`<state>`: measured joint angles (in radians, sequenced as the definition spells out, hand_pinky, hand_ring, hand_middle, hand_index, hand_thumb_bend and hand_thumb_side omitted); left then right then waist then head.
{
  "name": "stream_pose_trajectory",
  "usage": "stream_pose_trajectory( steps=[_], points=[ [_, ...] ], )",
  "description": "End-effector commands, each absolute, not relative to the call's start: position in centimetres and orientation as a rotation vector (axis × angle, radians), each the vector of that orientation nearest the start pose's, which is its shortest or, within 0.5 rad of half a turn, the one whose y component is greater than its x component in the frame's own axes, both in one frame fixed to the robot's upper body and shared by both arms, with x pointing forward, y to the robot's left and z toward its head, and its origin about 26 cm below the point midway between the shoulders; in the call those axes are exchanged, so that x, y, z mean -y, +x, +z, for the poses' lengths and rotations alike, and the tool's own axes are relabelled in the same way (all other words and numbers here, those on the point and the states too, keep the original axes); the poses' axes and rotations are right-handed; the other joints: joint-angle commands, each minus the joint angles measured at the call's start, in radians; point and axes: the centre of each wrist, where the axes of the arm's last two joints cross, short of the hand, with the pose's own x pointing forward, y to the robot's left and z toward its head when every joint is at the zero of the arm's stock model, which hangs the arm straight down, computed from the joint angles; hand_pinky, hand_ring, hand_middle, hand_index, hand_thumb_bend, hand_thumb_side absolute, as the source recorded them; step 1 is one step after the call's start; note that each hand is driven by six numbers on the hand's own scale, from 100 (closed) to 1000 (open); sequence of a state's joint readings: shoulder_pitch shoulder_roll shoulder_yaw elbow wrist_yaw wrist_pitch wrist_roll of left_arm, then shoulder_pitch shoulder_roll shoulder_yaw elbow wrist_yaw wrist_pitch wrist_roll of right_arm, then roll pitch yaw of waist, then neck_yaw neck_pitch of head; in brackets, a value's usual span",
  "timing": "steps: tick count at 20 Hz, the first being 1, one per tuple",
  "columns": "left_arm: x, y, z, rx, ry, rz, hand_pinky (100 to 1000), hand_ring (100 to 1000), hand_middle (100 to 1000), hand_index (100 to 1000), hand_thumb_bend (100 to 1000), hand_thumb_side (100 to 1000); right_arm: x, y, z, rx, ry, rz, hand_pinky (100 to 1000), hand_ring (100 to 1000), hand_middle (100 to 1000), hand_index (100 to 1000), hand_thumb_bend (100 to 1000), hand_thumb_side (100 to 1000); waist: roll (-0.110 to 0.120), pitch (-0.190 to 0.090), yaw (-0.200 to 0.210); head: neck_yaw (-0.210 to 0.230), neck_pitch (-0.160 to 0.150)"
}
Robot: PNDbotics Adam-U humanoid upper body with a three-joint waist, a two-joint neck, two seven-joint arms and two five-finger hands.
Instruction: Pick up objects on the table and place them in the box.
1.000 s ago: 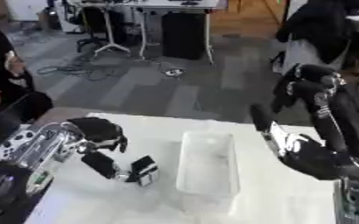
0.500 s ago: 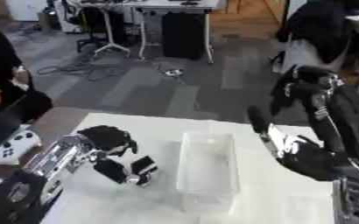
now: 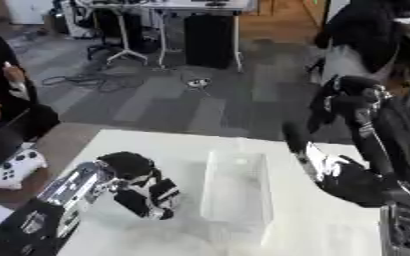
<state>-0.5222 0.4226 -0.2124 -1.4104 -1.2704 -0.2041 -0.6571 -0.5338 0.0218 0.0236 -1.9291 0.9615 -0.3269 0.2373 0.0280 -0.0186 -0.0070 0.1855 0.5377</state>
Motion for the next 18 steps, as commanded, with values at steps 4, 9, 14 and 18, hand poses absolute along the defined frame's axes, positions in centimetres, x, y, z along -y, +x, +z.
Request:
stream_pose_trajectory(
  steps=[4, 9, 14, 18],
  points=[
    [-25.7, 39.7, 13.1, 0.95, 0.972, -1.93, 100, 366, 488, 817, 447, 1000, 16.6, 32.3, 24.0, -3.054, 1.029, -1.278, 100, 383, 478, 392, 385, 1000, -0.001, -0.007, 0.003, 0.003, -0.015],
    [-25.8, 39.8, 12.8, 0.934, 0.976, -1.921, 100, 366, 488, 817, 445, 1000, 16.7, 32.4, 24.0, -3.051, 1.032, -1.287, 100, 384, 478, 383, 385, 1000, -0.002, -0.008, 0.006, 0.005, -0.017],
    [-26.6, 40.0, 13.5, 0.939, 1.01, -1.877, 100, 364, 495, 836, 445, 1000, 16.7, 32.4, 23.9, -3.052, 1.035, -1.291, 100, 384, 478, 383, 382, 1000, -0.002, -0.01, 0.007, 0.006, -0.014],
    [-27.4, 40.3, 14.2, 0.97, 1.058, -1.807, 100, 349, 487, 859, 444, 1000, 16.7, 32.3, 23.9, -3.052, 1.036, -1.291, 100, 384, 479, 383, 381, 1000, -0.001, -0.011, 0.006, -0.003, -0.023]
  ],
)
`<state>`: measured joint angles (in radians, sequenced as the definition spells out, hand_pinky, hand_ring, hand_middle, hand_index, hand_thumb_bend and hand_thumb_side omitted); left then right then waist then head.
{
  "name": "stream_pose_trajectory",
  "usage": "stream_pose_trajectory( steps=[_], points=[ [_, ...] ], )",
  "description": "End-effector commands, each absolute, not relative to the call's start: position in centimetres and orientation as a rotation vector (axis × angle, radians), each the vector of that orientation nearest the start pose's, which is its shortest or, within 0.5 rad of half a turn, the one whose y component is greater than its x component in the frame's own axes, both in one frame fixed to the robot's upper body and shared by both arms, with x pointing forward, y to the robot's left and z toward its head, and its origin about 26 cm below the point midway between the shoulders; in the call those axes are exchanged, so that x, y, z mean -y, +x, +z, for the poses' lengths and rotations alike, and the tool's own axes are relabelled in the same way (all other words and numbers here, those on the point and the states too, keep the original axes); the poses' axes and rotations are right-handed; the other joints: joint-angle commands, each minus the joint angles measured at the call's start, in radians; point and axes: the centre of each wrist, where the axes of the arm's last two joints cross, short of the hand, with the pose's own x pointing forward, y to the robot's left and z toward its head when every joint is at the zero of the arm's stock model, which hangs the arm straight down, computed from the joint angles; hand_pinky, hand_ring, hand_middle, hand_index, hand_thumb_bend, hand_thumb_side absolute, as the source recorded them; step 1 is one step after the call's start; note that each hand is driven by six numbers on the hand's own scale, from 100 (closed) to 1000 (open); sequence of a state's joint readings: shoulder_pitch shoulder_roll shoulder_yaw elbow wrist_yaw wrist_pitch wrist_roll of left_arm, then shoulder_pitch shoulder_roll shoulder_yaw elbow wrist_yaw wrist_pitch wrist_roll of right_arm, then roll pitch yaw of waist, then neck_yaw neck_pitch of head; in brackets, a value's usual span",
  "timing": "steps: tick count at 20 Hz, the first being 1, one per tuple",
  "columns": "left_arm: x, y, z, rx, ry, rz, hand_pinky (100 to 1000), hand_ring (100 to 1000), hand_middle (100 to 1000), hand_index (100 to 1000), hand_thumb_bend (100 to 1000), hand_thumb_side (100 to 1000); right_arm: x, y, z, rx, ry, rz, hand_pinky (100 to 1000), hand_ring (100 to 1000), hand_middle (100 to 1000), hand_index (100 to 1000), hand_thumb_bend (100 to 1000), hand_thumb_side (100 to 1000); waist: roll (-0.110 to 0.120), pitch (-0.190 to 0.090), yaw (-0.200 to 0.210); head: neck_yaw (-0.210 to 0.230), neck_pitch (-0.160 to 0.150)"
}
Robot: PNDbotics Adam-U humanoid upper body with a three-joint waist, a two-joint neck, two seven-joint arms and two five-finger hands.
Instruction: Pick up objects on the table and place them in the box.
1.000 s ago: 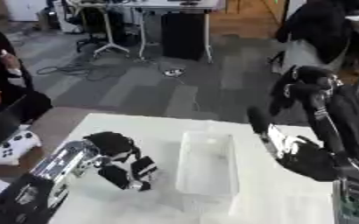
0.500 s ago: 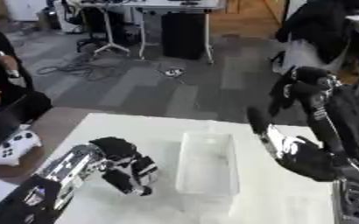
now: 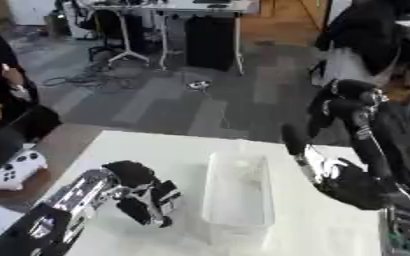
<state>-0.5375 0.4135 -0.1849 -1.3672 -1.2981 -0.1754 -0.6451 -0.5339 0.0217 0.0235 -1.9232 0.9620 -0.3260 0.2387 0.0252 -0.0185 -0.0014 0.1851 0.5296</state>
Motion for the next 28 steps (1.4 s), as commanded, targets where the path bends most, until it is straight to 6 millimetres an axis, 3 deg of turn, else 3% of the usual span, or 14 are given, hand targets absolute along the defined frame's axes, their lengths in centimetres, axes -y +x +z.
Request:
stream_pose_trajectory(
  steps=[1, 8, 28],
  points=[
    [-27.7, 40.4, 14.2, 0.975, 1.072, -1.788, 100, 335, 473, 860, 444, 1000, 16.7, 32.3, 23.9, -3.052, 1.036, -1.292, 100, 384, 479, 382, 381, 1000, 0.002, -0.011, 0.0, -0.004, -0.017],
    [-28.4, 41.4, 14.2, 0.986, 1.131, -1.723, 100, 303, 452, 859, 449, 1000, 16.6, 32.3, 23.9, -3.05, 1.027, -1.298, 100, 385, 479, 381, 381, 1000, 0.003, -0.009, -0.004, 0.001, -0.019],
    [-29.8, 43.6, 11.8, 0.796, 1.133, -1.808, 100, 336, 468, 858, 492, 1000, 16.3, 32.2, 23.9, -3.048, 1.005, -1.309, 100, 385, 479, 379, 378, 1000, 0.003, -0.008, -0.011, 0.022, -0.023]
  ],
)
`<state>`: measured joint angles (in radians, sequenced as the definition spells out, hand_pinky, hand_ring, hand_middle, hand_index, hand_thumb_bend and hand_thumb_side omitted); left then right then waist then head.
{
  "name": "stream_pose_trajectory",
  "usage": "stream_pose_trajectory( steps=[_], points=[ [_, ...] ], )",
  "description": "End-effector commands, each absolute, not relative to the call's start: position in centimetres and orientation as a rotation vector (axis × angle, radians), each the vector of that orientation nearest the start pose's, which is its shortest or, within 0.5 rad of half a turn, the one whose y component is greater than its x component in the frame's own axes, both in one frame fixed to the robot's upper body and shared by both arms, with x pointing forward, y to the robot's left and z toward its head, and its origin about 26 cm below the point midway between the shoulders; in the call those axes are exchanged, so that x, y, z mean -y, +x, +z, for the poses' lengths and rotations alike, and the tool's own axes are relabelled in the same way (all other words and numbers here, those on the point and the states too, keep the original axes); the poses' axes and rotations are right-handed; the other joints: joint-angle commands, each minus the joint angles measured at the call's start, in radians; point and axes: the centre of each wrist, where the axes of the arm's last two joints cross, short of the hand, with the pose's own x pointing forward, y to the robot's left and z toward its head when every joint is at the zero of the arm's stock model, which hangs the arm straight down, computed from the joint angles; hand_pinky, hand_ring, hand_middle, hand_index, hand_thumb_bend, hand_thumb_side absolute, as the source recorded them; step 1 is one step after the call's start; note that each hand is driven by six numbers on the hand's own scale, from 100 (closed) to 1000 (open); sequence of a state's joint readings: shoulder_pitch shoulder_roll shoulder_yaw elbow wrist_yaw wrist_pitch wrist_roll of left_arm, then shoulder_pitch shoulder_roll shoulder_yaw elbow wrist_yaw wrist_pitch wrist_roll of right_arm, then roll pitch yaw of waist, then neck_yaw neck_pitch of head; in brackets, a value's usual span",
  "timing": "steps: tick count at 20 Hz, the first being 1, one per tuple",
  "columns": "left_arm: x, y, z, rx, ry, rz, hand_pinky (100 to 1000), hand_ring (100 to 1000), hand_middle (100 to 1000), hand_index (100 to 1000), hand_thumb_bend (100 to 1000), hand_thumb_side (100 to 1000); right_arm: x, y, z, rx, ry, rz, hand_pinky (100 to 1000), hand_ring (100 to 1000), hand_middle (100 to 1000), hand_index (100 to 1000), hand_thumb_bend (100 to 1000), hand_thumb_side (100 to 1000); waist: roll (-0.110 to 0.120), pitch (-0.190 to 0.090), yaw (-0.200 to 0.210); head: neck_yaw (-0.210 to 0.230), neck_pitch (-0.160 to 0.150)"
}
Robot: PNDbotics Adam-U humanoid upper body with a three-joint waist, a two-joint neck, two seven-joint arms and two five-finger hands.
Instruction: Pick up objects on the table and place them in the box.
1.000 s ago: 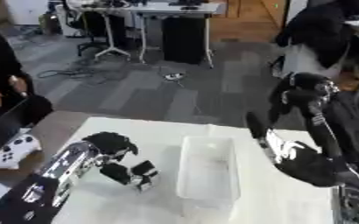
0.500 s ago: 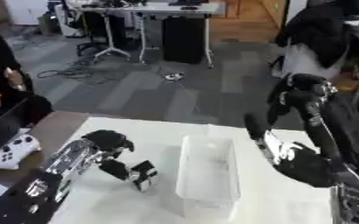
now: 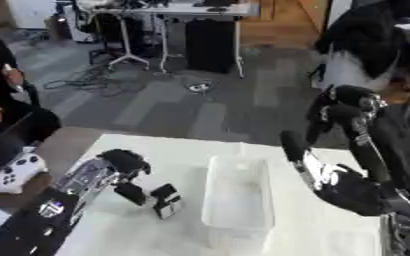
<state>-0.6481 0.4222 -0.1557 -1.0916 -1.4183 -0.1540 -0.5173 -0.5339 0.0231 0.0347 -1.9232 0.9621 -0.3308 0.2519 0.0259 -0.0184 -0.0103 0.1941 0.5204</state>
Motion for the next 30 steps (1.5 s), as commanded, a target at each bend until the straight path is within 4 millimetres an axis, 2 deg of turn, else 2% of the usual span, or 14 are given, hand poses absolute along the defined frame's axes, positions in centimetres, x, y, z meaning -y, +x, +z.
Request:
stream_pose_trajectory(
  steps=[1, 7, 9, 11, 12, 17, 18, 19, 27, 28, 29, 30],
  points=[
    [-29.9, 43.7, 11.5, 0.789, 1.117, -1.814, 100, 335, 466, 859, 471, 1000, 16.2, 32.2, 24.0, -3.047, 1.002, -1.31, 100, 385, 479, 378, 382, 1000, 0.002, -0.007, -0.004, 0.014, -0.016],
    [-30.2, 43.9, 10.9, 0.78, 1.11, -1.821, 102, 338, 471, 855, 478, 1000, 16.2, 32.2, 24.0, -3.045, 0.999, -1.313, 100, 385, 479, 378, 381, 1000, 0.002, -0.007, -0.005, 0.015, -0.017],
    [-29.6, 44.1, 11.0, 0.816, 1.103, -1.826, 100, 321, 451, 856, 440, 1000, 16.1, 32.2, 24.0, -3.045, 0.994, -1.312, 100, 385, 479, 378, 382, 1000, 0.002, -0.006, -0.008, 0.02, -0.015],
    [-30.0, 44.0, 10.7, 0.804, 1.096, -1.822, 100, 334, 464, 859, 468, 1000, 16.2, 32.2, 24.0, -3.045, 0.998, -1.314, 100, 385, 479, 378, 382, 1000, 0.002, -0.006, -0.006, 0.017, -0.016],
    [-30.0, 44.0, 10.6, 0.806, 1.092, -1.823, 100, 318, 450, 857, 438, 1000, 16.2, 32.2, 24.0, -3.045, 0.997, -1.314, 100, 385, 479, 378, 382, 1000, 0.002, -0.006, -0.006, 0.018, -0.016],
    [-28.3, 44.6, 11.3, 0.962, 1.101, -1.813, 100, 316, 445, 858, 436, 1000, 15.9, 32.1, 24.0, -3.045, 0.982, -1.31, 100, 385, 479, 378, 382, 1000, 0.002, -0.004, -0.015, 0.033, -0.012],
    [-28.6, 44.5, 11.0, 0.949, 1.099, -1.813, 100, 316, 456, 858, 566, 1000, 16.0, 32.1, 24.0, -3.044, 0.984, -1.311, 100, 385, 479, 378, 419, 1000, 0.002, -0.004, -0.013, 0.03, -0.013],
    [-28.4, 44.6, 11.0, 0.967, 1.1, -1.813, 100, 316, 444, 858, 436, 1000, 15.9, 32.1, 24.0, -3.045, 0.982, -1.31, 100, 385, 479, 378, 382, 1000, 0.002, -0.004, -0.014, 0.032, -0.013],
    [-28.1, 44.7, 10.5, 1.014, 1.084, -1.809, 100, 321, 432, 845, 423, 1000, 15.8, 32.0, 24.1, -3.045, 0.971, -1.308, 100, 385, 479, 378, 381, 1000, 0.002, -0.002, -0.019, 0.037, -0.016],
    [-28.0, 44.8, 10.4, 1.022, 1.08, -1.81, 100, 315, 443, 858, 436, 1000, 15.8, 32.0, 24.1, -3.044, 0.97, -1.308, 100, 385, 479, 378, 382, 1000, 0.002, -0.002, -0.019, 0.037, -0.016],
    [-27.8, 44.8, 10.3, 1.028, 1.074, -1.815, 100, 317, 417, 839, 487, 1000, 15.7, 32.0, 24.1, -3.044, 0.967, -1.308, 100, 385, 479, 377, 380, 1000, 0.001, -0.001, -0.021, 0.039, -0.018],
    [-27.6, 44.8, 10.1, 1.035, 1.065, -1.82, 100, 314, 440, 856, 435, 1000, 15.6, 32.0, 24.1, -3.044, 0.963, -1.309, 100, 385, 479, 378, 382, 1000, 0.001, 0.0, -0.023, 0.04, -0.019]
  ],
)
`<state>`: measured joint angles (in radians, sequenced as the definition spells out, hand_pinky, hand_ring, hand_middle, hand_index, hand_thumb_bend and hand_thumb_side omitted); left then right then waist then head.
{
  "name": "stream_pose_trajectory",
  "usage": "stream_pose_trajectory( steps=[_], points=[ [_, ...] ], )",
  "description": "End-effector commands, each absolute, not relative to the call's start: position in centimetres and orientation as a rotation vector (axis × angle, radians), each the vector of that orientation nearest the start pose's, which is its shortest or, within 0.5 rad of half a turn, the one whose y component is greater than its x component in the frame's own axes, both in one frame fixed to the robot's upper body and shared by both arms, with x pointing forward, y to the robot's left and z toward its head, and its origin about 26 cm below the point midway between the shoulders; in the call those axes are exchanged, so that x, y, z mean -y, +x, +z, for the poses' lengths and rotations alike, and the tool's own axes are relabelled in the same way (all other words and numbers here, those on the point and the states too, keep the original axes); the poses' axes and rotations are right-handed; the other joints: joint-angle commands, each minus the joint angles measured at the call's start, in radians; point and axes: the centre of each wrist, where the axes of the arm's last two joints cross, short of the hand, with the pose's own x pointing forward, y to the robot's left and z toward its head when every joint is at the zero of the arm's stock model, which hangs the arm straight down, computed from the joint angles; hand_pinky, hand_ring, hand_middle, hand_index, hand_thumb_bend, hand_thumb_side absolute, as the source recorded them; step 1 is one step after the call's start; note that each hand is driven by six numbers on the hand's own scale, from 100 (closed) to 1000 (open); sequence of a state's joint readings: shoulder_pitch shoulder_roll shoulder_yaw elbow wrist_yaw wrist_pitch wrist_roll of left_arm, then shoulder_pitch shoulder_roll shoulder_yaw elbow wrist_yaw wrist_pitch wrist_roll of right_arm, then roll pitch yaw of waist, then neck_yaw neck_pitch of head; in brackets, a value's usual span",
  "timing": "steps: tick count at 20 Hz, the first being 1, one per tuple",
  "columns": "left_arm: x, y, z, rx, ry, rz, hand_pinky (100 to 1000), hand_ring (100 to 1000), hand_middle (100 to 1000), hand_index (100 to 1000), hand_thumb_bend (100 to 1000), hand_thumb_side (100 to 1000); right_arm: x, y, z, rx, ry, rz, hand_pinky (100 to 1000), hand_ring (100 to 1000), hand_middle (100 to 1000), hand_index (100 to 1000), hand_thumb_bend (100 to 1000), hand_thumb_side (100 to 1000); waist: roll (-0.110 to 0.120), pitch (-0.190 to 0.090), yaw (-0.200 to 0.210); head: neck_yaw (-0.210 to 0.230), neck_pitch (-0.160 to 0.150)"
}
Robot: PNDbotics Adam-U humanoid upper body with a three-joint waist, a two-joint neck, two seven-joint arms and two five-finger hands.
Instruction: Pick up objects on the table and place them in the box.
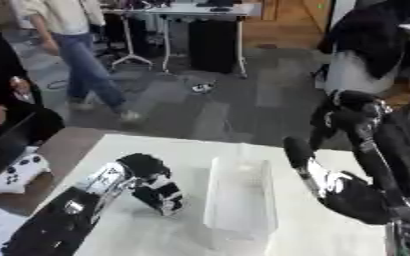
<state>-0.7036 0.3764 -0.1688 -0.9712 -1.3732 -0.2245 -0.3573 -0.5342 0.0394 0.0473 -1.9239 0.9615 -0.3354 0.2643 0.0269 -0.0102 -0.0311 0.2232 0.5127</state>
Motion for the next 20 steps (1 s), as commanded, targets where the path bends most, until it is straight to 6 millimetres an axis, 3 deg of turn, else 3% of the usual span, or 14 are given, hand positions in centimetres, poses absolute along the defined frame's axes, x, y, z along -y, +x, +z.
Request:
stream_pose_trajectory(
  steps=[1, 2, 4, 5, 6, 7, 8, 9, 12, 13, 14, 15, 16, 20],
  points=[
    [-27.7, 44.8, 10.0, 1.031, 1.068, -1.821, 100, 316, 411, 838, 528, 1000, 15.6, 32.0, 24.1, -3.044, 0.963, -1.309, 100, 386, 480, 377, 380, 1000, 0.0, -0.008, -0.002, 0.012, -0.012],
    [-27.6, 44.8, 9.8, 1.029, 1.063, -1.826, 100, 317, 440, 854, 431, 1000, 15.6, 32.0, 24.2, -3.044, 0.96, -1.309, 100, 385, 479, 378, 382, 1000, 0.0, -0.008, -0.003, 0.013, -0.012],
    [-27.9, 44.8, 10.1, 1.032, 1.08, -1.816, 100, 322, 442, 855, 429, 1000, 15.7, 32.0, 24.1, -3.044, 0.965, -1.309, 100, 385, 479, 378, 382, 1000, 0.001, -0.009, 0.0, 0.01, -0.011],
    [-27.8, 44.8, 9.9, 1.027, 1.075, -1.823, 100, 317, 403, 832, 524, 1000, 15.6, 32.0, 24.2, -3.044, 0.961, -1.307, 100, 386, 480, 377, 380, 1000, 0.0, -0.008, -0.003, 0.013, -0.012],
    [-27.7, 44.9, 9.6, 1.018, 1.073, -1.83, 100, 323, 442, 854, 426, 1000, 15.6, 32.0, 24.2, -3.045, 0.957, -1.308, 100, 385, 479, 378, 382, 1000, 0.0, -0.008, -0.004, 0.014, -0.012],
    [-27.7, 44.9, 9.6, 1.029, 1.072, -1.825, 100, 325, 411, 833, 515, 1000, 15.6, 32.0, 24.2, -3.044, 0.958, -1.307, 100, 386, 480, 378, 379, 1000, 0.0, -0.008, -0.003, 0.013, -0.012],
    [-27.8, 44.9, 9.2, 1.005, 1.068, -1.835, 100, 323, 439, 849, 420, 1000, 15.5, 31.9, 24.2, -3.045, 0.952, -1.306, 100, 385, 479, 378, 381, 1000, 0.0, -0.008, -0.006, 0.017, -0.013],
    [-27.8, 44.9, 9.0, 1.0, 1.065, -1.836, 100, 327, 413, 831, 513, 1000, 15.5, 31.9, 24.2, -3.045, 0.951, -1.306, 100, 386, 480, 378, 379, 1000, 0.0, -0.007, -0.007, 0.018, -0.014],
    [-27.9, 44.9, 8.5, 0.954, 1.08, -1.866, 100, 318, 423, 841, 454, 1000, 15.4, 31.9, 24.2, -3.044, 0.946, -1.308, 100, 385, 479, 377, 381, 1000, 0.001, -0.006, -0.01, 0.022, -0.015],
    [-27.7, 44.9, 8.5, 0.969, 1.083, -1.869, 103, 339, 424, 821, 512, 953, 15.4, 31.9, 24.2, -3.043, 0.948, -1.309, 100, 386, 480, 376, 378, 1000, 0.0, -0.006, -0.008, 0.021, -0.015],
    [-27.9, 44.9, 7.8, 0.918, 1.068, -1.889, 100, 316, 411, 838, 528, 1000, 15.4, 31.9, 24.2, -3.043, 0.945, -1.311, 100, 386, 480, 377, 380, 1000, 0.0, -0.006, -0.01, 0.025, -0.014],
    [-27.7, 44.9, 8.0, 0.939, 1.064, -1.885, 100, 330, 414, 796, 491, 914, 15.4, 31.9, 24.2, -3.043, 0.947, -1.312, 100, 386, 480, 376, 378, 1000, 0.0, -0.006, -0.009, 0.023, -0.014],
    [-27.9, 44.9, 7.6, 0.894, 1.053, -1.901, 100, 314, 401, 834, 532, 1000, 15.4, 31.9, 24.2, -3.042, 0.945, -1.314, 100, 386, 480, 377, 380, 1000, 0.0, -0.006, -0.01, 0.027, -0.014],
    [-27.9, 45.0, 7.8, 0.921, 1.074, -1.883, 100, 321, 407, 833, 518, 1000, 15.4, 31.9, 24.2, -3.044, 0.944, -1.314, 100, 386, 480, 378, 379, 1000, 0.0, -0.006, -0.009, 0.027, -0.014]
  ],
)
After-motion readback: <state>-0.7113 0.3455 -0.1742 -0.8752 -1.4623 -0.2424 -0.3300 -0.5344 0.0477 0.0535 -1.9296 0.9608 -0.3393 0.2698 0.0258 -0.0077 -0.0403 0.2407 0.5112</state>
